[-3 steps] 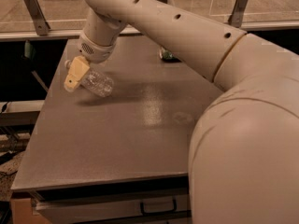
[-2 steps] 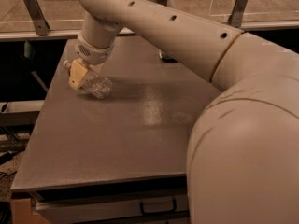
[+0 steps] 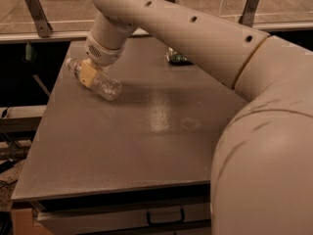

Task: Pick water bottle

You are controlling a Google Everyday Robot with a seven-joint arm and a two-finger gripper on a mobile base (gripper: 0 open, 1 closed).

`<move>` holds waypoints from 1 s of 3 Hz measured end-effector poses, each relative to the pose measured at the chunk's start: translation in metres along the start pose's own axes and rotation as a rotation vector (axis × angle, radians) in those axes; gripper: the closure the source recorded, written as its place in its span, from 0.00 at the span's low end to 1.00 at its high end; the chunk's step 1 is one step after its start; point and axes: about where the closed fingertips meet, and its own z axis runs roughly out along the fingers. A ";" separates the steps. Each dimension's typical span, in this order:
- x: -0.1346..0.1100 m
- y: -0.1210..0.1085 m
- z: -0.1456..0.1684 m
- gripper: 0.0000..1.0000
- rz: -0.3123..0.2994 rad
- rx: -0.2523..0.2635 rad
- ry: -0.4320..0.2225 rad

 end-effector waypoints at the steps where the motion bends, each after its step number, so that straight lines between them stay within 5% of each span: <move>1: -0.002 -0.010 -0.028 1.00 -0.076 -0.004 -0.099; 3: 0.029 -0.024 -0.100 1.00 -0.221 -0.103 -0.326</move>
Offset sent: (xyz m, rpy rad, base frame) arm -0.0070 -0.0864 0.0866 0.2847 -0.2712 0.3084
